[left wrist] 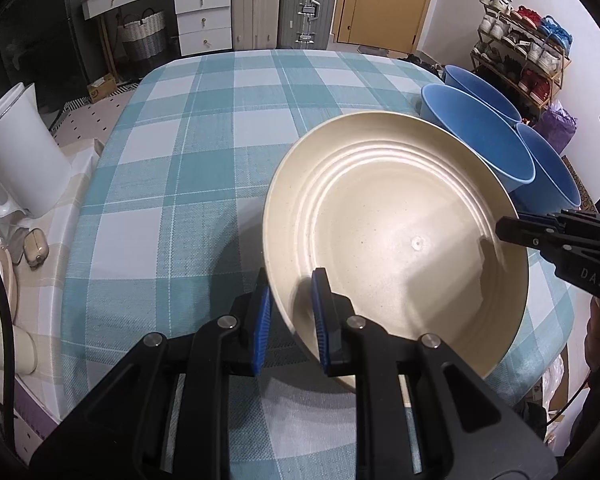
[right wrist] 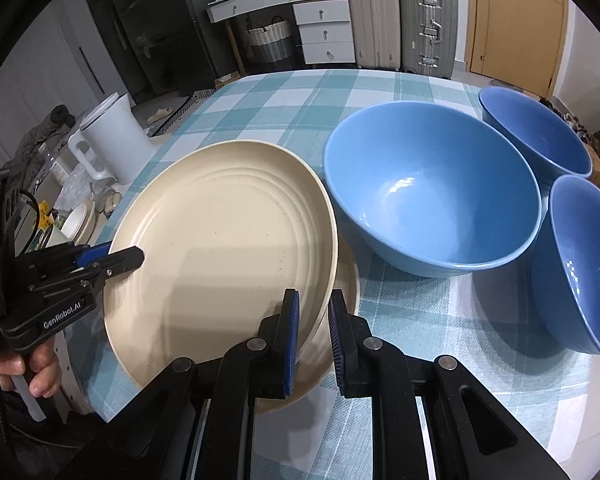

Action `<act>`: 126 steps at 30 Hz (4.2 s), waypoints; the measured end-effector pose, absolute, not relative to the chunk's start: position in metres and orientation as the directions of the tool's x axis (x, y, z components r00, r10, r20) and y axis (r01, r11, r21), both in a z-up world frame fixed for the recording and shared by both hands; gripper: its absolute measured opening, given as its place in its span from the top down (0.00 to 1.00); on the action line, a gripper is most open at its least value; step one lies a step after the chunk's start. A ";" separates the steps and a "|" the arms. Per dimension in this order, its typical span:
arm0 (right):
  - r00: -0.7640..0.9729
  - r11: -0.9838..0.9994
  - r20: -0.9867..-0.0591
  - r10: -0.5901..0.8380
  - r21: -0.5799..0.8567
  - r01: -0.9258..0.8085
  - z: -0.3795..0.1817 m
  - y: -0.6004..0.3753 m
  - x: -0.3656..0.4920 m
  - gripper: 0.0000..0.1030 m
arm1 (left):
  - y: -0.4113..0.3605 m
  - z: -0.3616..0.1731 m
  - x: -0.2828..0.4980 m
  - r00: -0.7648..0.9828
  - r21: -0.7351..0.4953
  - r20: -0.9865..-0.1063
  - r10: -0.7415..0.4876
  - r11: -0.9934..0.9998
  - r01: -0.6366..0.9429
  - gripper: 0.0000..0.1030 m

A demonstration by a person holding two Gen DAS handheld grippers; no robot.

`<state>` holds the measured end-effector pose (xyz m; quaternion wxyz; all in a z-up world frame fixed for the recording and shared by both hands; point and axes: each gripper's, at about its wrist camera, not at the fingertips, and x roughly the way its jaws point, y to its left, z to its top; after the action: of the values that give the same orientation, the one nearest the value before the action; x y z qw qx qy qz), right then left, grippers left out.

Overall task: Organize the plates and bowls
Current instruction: 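Lower the cream plate onto the stacked cream plates with both grippers, then open both grippers to release the cream plate and pull back, then move both tools toward the large light-blue bowl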

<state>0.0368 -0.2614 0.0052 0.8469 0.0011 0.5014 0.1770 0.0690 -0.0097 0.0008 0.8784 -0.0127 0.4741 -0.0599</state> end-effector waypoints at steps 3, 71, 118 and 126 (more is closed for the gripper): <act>0.432 0.940 -0.853 0.292 0.172 -0.296 0.001 -0.261 0.039 0.85 | -0.011 -0.005 0.073 0.534 -0.075 -0.837 -0.115 0.993 0.096 0.85; 0.514 0.959 -0.822 0.246 0.129 -0.252 0.014 -0.284 0.012 0.08 | -0.032 0.012 0.087 0.572 -0.130 -0.795 -0.201 0.978 0.163 0.01; 0.756 0.991 -0.651 0.070 0.131 0.021 0.146 -0.460 0.022 0.01 | -0.146 0.132 0.186 0.641 -0.171 -0.691 -0.333 0.938 0.303 0.01; 0.730 0.984 -0.676 0.102 0.176 0.025 0.140 -0.477 0.057 0.01 | -0.166 0.124 0.218 0.622 -0.161 -0.710 -0.330 0.936 0.313 0.01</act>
<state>0.0573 -0.4770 0.1398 0.9260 0.0868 0.3668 0.0209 0.2175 -0.1662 0.1235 0.9006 -0.0107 0.3961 -0.1787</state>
